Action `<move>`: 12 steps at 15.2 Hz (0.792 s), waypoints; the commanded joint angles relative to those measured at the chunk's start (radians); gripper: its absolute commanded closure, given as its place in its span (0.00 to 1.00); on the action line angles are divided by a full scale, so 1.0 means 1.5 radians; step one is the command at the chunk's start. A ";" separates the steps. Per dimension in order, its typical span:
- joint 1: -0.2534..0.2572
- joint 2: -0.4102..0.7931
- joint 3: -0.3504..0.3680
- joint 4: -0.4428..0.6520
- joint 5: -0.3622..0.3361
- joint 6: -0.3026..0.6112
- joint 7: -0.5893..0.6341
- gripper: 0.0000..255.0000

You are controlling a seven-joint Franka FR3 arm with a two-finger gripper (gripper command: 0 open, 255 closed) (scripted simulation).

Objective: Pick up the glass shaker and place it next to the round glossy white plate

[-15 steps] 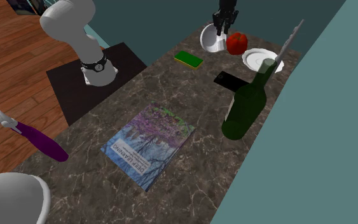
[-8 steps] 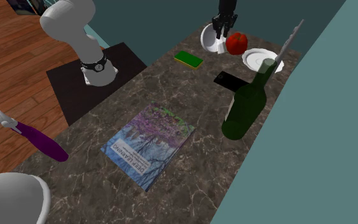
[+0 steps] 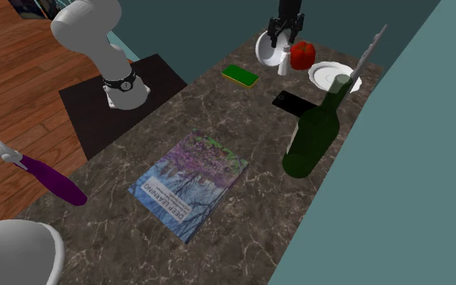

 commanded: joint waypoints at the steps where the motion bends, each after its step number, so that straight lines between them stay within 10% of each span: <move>1: 0.000 0.000 0.000 0.000 0.000 0.000 0.000 0.00; 12: 0.005 -0.026 0.012 0.046 0.021 -0.069 -0.014 0.00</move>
